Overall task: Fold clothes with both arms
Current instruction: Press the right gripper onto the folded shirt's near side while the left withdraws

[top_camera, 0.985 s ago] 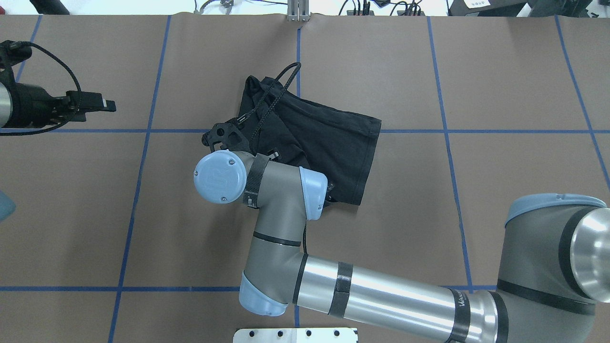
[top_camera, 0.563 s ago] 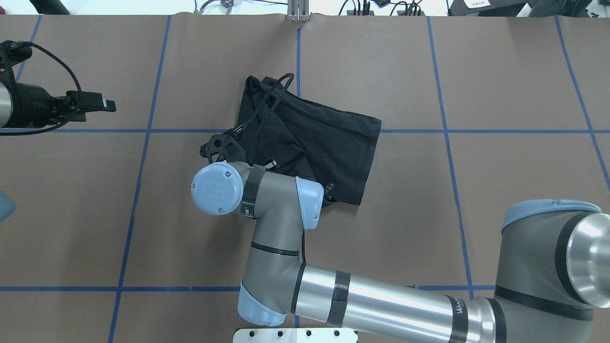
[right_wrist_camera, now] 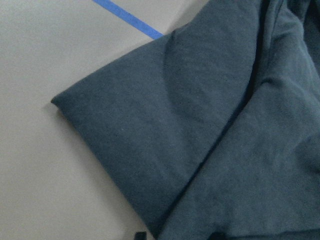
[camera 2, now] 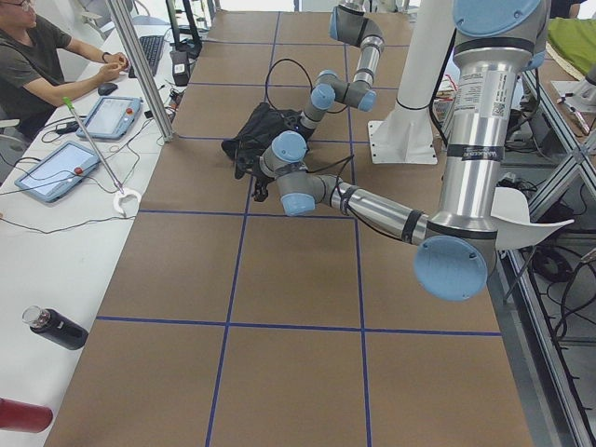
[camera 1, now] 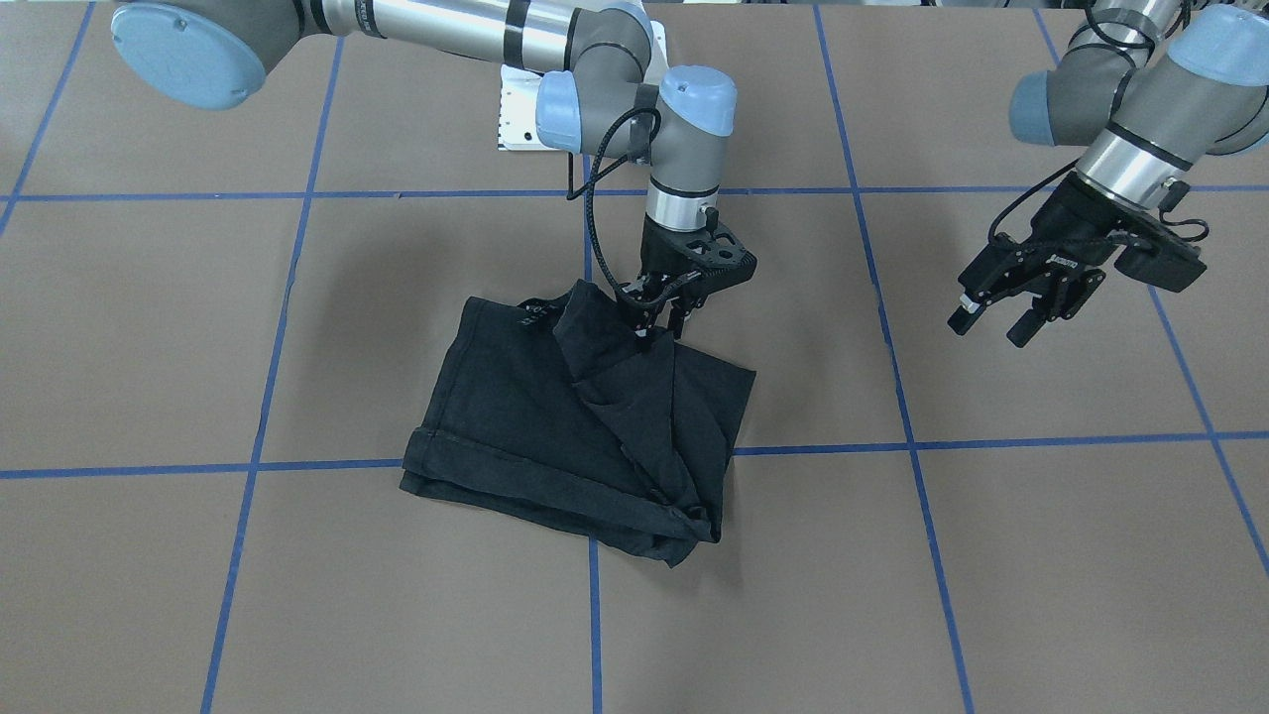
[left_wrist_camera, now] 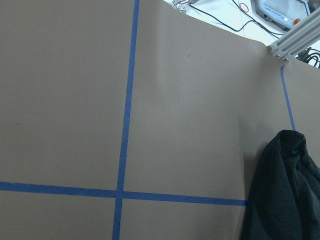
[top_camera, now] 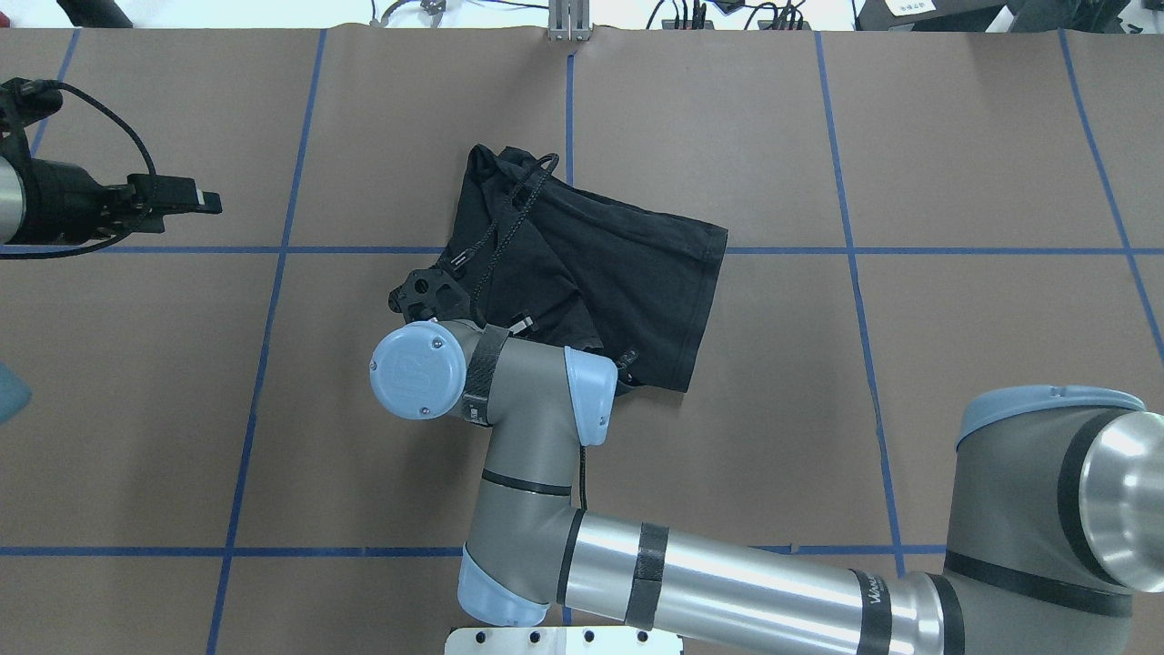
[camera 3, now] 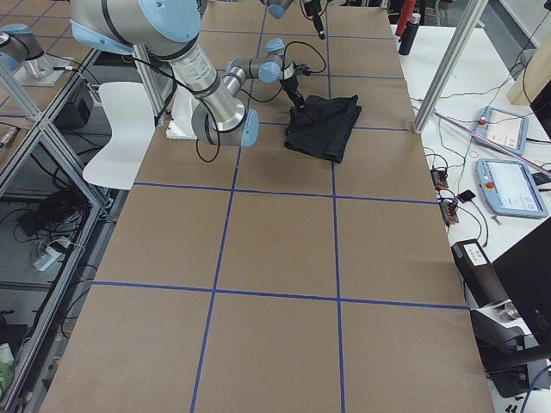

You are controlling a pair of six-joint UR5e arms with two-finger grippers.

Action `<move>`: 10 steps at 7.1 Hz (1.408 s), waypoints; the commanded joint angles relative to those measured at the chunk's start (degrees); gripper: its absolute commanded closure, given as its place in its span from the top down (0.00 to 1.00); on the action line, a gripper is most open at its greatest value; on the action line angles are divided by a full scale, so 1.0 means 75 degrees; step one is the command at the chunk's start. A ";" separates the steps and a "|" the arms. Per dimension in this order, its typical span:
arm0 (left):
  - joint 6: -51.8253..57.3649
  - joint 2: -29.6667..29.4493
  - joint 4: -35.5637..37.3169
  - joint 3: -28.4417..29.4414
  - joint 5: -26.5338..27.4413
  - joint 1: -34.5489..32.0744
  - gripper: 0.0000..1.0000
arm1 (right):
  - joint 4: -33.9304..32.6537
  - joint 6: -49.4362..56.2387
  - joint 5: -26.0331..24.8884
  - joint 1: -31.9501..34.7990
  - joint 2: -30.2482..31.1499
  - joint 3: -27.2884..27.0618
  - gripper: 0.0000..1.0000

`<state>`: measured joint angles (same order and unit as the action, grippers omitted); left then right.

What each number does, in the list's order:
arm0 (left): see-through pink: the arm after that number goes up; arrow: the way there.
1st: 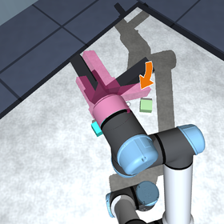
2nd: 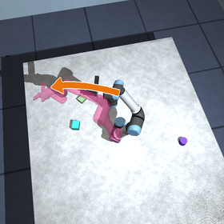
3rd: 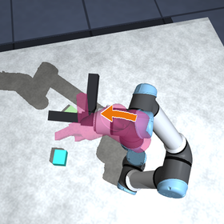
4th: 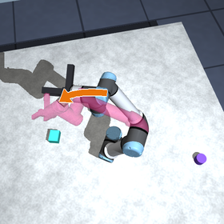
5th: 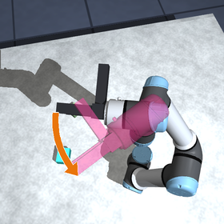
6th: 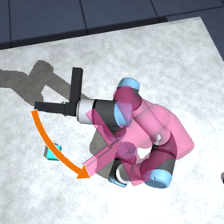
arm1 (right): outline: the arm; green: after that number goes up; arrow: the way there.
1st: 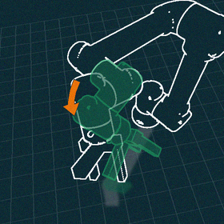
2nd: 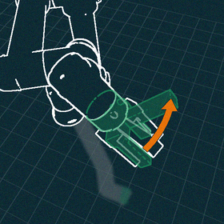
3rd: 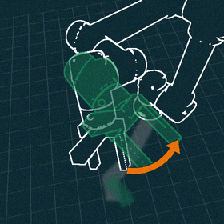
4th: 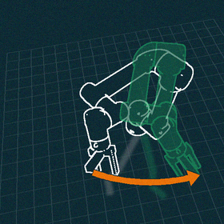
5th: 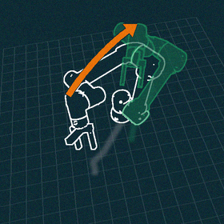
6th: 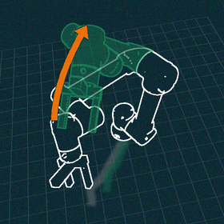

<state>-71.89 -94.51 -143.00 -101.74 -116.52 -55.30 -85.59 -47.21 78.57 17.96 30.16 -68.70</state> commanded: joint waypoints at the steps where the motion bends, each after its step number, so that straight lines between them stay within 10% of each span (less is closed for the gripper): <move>1: 0.0000 -0.0008 0.0012 -0.0004 -0.0014 -0.0010 1.00 | -0.0002 -0.0010 0.0013 -0.0004 -0.0025 -0.0028 0.24; 4: 0.0000 -0.0055 0.0023 -0.0004 -0.0014 -0.0057 1.00 | -0.0002 -0.0010 0.0036 -0.0004 -0.0037 -0.0086 0.22; 6: 0.0000 -0.0090 0.0023 -0.0004 -0.0002 -0.0057 1.00 | -0.0037 -0.0010 0.0071 0.0043 -0.0002 -0.0331 0.00; 10: -0.0059 -0.0137 0.0023 -0.0004 -0.0002 -0.0045 1.00 | -0.0539 -0.0010 0.0620 0.0802 0.0324 -0.1091 0.00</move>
<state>-72.27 -95.43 -142.82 -101.78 -116.50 -55.64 -88.40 -47.29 81.33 21.49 30.95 -74.63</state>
